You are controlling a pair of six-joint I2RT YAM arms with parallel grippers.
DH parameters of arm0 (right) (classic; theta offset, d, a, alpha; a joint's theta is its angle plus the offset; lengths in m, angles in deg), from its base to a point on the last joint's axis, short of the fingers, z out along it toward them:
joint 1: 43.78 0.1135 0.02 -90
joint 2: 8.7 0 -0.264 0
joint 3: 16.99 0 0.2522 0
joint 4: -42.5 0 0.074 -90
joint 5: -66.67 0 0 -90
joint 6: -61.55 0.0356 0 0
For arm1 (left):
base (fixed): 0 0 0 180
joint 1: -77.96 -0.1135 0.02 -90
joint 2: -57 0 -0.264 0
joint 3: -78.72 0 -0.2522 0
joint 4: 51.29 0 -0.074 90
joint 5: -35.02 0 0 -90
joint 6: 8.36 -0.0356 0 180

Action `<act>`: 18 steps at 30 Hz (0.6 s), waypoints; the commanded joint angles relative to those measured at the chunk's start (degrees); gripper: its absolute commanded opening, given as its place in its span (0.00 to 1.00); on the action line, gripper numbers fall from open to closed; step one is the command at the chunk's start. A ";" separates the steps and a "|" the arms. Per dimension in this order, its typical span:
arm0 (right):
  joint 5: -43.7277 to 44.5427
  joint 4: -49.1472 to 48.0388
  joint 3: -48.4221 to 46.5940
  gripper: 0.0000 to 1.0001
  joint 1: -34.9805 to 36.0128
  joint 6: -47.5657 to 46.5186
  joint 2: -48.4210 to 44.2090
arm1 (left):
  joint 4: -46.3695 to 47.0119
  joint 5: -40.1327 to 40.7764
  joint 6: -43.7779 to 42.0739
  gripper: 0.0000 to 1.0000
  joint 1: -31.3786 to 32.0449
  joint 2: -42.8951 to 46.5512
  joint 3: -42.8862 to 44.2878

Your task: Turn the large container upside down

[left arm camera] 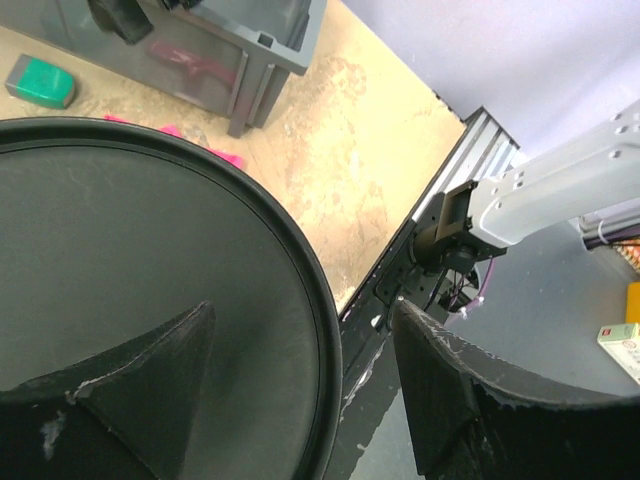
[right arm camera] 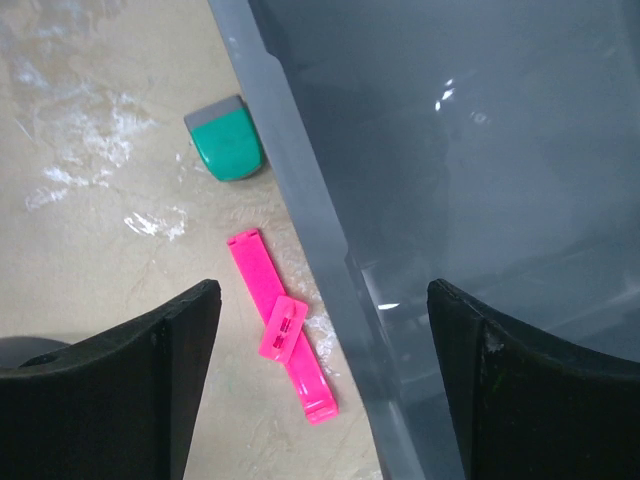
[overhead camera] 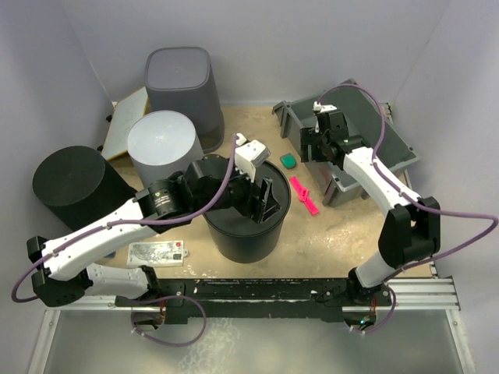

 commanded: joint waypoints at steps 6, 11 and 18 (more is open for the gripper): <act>-14.21 0.89 -2.72 0.56 -1.11 -2.12 1.22 | -0.57 7.20 1.63 0.69 0.26 1.67 3.51; -14.66 1.05 -3.00 0.15 -1.09 -0.90 -0.87 | 0.06 6.36 0.78 0.68 0.30 -0.28 4.14; -11.91 1.48 -3.73 0.00 -1.12 2.88 -8.42 | 3.89 7.19 0.59 0.69 0.30 -0.51 2.28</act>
